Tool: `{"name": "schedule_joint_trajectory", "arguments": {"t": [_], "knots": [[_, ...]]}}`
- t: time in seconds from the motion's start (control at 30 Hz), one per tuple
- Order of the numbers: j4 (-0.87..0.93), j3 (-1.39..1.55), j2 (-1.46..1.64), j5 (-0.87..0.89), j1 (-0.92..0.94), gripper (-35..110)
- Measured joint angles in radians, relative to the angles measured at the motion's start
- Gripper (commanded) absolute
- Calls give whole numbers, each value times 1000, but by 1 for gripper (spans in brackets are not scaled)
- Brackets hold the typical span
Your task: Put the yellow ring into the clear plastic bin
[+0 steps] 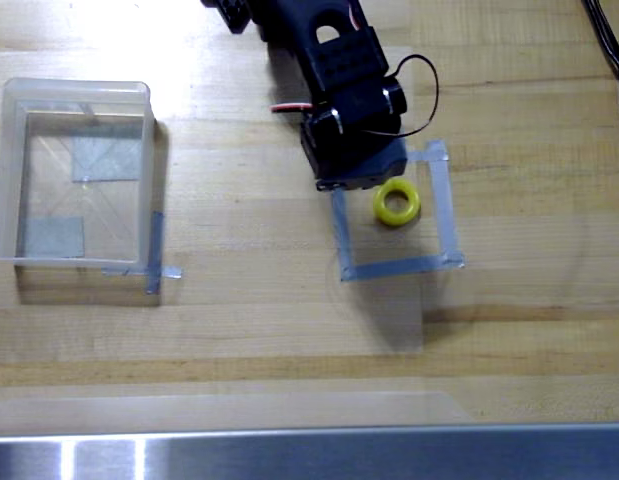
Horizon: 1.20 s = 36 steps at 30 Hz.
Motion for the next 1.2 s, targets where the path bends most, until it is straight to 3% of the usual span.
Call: {"name": "schedule_joint_trajectory", "arguments": {"t": [0.2,0.57,1.2], "knots": [[11,-132,-166,35,-57,2],[14,-155,-245,37,-43,23],[-15,-15,-252,37,-58,24]]}}
